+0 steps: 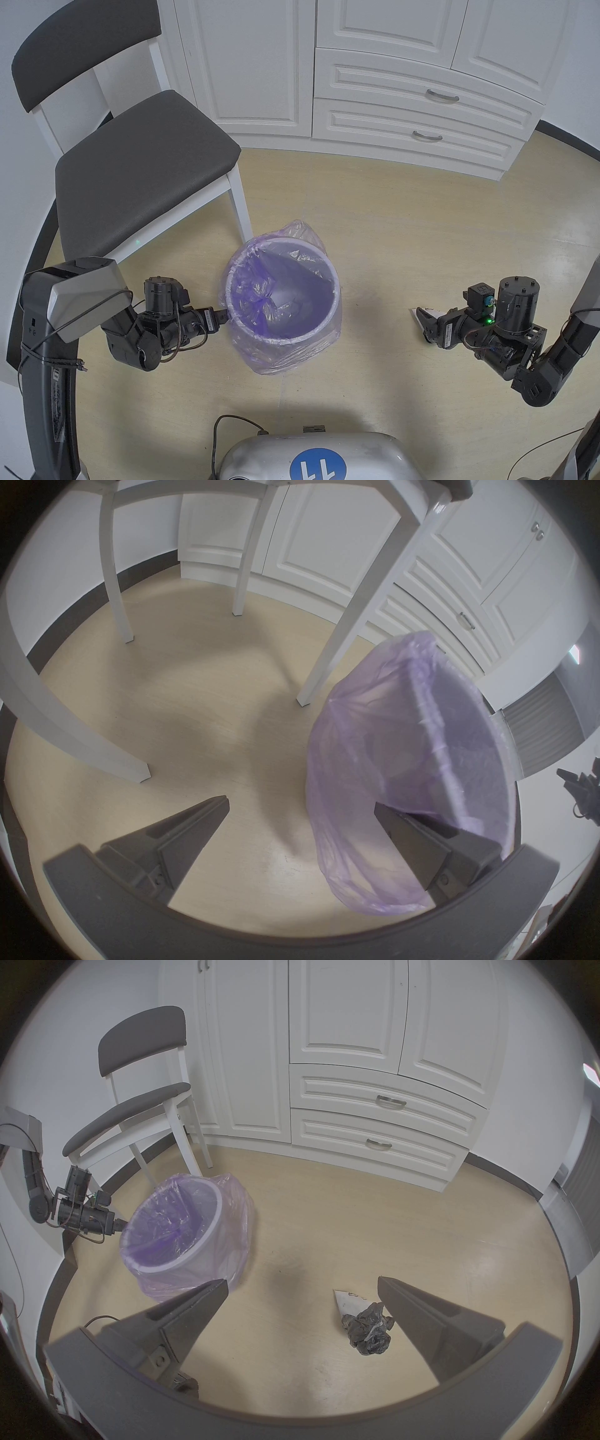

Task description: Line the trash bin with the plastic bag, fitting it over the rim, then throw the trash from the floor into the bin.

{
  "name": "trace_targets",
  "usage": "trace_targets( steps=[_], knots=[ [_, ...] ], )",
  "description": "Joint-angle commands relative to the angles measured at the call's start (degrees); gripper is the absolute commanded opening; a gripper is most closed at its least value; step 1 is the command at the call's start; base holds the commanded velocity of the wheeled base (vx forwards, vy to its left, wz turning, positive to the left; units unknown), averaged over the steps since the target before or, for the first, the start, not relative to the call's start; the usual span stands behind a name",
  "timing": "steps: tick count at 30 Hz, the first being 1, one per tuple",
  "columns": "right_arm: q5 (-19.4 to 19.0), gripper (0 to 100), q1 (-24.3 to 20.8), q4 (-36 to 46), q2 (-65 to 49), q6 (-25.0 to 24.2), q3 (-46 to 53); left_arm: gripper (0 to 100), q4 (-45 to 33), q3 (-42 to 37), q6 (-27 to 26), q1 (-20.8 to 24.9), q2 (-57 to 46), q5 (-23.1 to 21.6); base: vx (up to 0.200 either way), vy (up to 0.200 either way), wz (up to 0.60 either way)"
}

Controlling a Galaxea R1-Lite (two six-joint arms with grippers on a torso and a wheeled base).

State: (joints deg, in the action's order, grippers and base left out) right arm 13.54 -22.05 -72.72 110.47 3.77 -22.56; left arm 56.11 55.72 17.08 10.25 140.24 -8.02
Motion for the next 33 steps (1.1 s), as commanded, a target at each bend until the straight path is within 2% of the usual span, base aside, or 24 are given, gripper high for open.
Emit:
trace_targets(
  steps=[1,10,15,16,22,27,33],
  knots=[
    [0.0,100,0.3,-0.1,0.7,0.0,-0.1,100,-0.3,3.6,-0.3,0.2,5.9,1.4,0.000,0.000,0.00],
    [0.0,100,0.3,-0.1,1.2,0.0,-0.1,100,-0.7,8.4,-0.3,0.9,9.3,2.9,0.000,0.000,0.00],
    [0.0,100,0.3,-0.1,1.2,0.0,-0.1,100,-4.5,15.9,-0.3,1.3,11.9,6.8,0.000,0.000,0.00],
    [0.0,100,0.3,-0.1,1.2,0.0,-0.1,100,-8.0,19.6,-0.5,1.9,12.6,9.8,0.000,0.000,0.00],
    [0.0,100,0.3,-0.1,0.9,0.0,0.0,100,-16.6,27.8,-4.0,2.3,16.1,16.7,0.000,0.000,0.00],
    [0.0,100,0.6,-0.1,0.6,0.0,0.0,100,-16.5,27.2,-4.6,2.4,15.9,17.2,0.000,0.000,0.00],
    [0.0,100,0.5,-0.1,0.1,0.0,0.3,100,-14.7,22.5,-4.2,2.3,12.7,17.2,0.000,0.000,0.00]
  ],
)
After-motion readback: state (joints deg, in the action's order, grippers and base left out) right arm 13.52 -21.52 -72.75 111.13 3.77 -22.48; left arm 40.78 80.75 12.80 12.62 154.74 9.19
